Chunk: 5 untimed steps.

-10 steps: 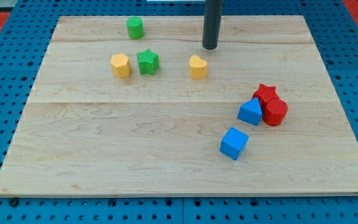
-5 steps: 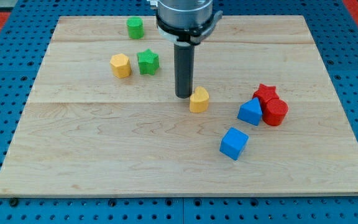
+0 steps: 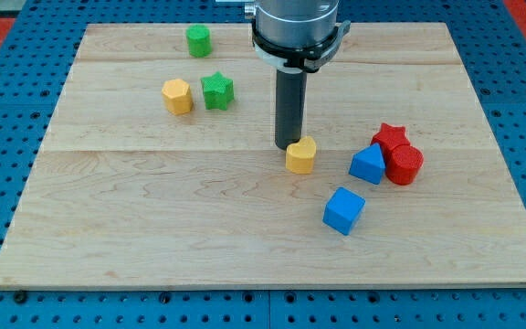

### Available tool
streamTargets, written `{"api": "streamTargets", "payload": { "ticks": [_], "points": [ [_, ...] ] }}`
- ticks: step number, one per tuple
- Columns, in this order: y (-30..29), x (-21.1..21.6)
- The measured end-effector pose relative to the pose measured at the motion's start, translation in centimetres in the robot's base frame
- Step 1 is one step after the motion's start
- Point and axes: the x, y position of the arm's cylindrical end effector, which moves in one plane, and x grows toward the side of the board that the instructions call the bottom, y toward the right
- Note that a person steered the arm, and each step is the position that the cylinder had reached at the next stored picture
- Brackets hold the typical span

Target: Move the yellow heart diagonal to the blue cube

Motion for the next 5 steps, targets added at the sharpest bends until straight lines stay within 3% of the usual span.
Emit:
{"api": "streamTargets", "payload": {
  "ticks": [2,4,5],
  "points": [
    [1.9,1.8],
    [-3.1,13.2],
    [-1.1,18.2]
  ]
}}
